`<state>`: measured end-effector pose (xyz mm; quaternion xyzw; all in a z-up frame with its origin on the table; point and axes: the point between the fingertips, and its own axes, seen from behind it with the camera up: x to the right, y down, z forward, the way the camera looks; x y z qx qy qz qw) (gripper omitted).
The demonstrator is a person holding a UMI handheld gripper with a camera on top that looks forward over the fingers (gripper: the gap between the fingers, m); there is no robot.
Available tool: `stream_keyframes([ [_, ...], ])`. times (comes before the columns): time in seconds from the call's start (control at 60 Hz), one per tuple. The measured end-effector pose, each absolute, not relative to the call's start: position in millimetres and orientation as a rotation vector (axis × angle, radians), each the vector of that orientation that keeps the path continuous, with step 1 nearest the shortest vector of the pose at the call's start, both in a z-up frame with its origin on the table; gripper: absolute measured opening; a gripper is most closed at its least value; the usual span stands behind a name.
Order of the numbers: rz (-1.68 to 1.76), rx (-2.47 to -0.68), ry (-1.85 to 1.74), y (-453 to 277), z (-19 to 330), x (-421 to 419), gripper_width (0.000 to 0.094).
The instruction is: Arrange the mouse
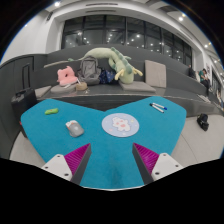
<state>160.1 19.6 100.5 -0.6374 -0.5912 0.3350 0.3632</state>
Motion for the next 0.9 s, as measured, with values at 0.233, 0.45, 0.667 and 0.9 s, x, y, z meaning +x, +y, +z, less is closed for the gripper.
stream_keyframes([
  [0.233,0.918,-1.608,-1.566,-85.9,75.1,120.1,0.0848],
  [0.45,0.922,-1.583,-1.578,-147.6,51.7,69.6,0.0850],
  [0.667,0.854,-1.588,-1.581,-151.0,16.0,-8.1,0.0858],
  [0.9,0.810,-1.662,-1.608,-146.5,-10.2,-58.4,0.0856],
])
